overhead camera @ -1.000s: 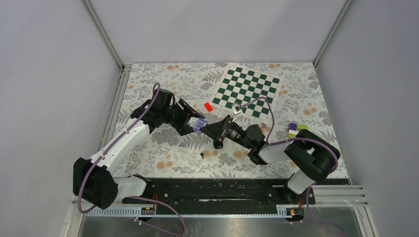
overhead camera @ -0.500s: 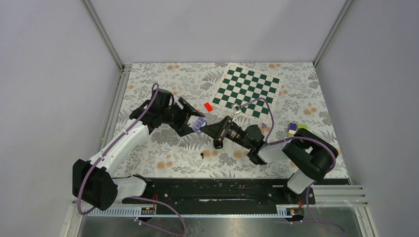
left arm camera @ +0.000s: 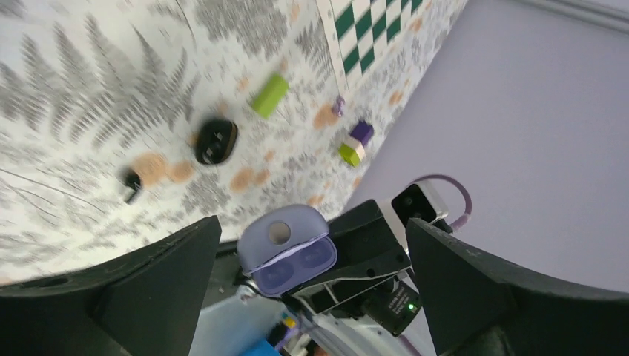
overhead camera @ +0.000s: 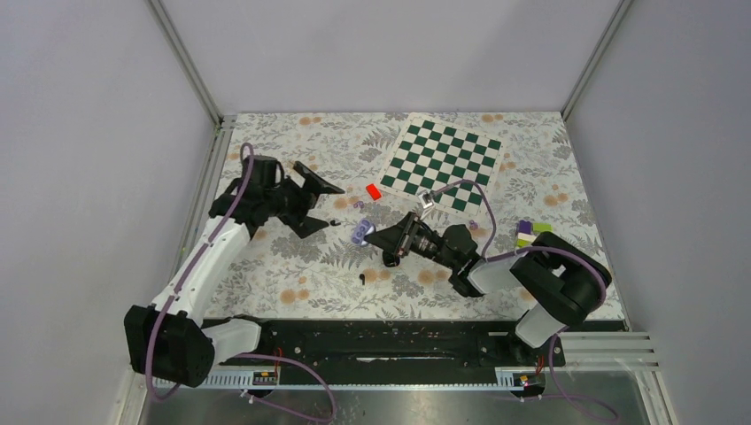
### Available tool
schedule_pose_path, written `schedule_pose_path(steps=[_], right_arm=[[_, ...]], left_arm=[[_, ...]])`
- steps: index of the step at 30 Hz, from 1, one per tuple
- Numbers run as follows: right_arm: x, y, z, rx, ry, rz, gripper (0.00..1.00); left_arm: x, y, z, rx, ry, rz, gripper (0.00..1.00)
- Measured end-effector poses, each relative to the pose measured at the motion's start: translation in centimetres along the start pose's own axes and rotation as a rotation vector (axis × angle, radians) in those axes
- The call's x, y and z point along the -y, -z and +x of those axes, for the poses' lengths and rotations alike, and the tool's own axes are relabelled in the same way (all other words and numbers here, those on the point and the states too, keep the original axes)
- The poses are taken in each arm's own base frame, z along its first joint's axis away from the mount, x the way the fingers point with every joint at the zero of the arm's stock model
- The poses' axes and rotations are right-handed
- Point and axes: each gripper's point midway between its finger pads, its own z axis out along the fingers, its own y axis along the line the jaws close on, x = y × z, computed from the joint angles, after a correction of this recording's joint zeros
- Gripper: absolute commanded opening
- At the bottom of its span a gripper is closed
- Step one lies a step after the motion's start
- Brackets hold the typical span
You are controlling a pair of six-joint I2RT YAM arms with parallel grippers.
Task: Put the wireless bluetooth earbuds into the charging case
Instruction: Pick up the charging case at the center of the board, then adjust the earbud at the center of the board.
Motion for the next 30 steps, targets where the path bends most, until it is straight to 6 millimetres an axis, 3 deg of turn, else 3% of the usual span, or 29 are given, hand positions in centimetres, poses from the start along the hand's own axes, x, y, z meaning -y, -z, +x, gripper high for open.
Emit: schedule_pose_path(steps=[6,11,16,19,23,30], right_arm=[[2.6,3.9,1.0,-0.109,-0.148,0.16,0.0],[2.1,7.3,1.3,-0.177,-0.09,0.311,0.0],[0.0,11.2,-1.5,-0.178,0.116,0.52,0.0],[-1.2,14.0,-3.1,-0.152,0.208,0.601,0.0],[-0.3,17.4,-3.3,-0.145,0.238,0.724,0.0],[1.8,20.9,-2.4,-0.159,0.217,0.885,0.0]], left_arm=[[-1.6,1.5,-4.6,0.178,-0.192,-0.034,0.99],[-3.4,0.9,-6.3,0.253,-0.388,-0.134,0.99],[-5.5,-2.8,-5.9,0.212,-0.564,-0.308,0.98],[-5.3,-5.3,-5.1,0.188,-0.672,-0.39,0.86],[-3.1,-8.4,-5.3,0.202,-0.765,-0.442,0.69],[-1.9,-13.1,-8.7,0.278,-0.806,-0.564,0.6]])
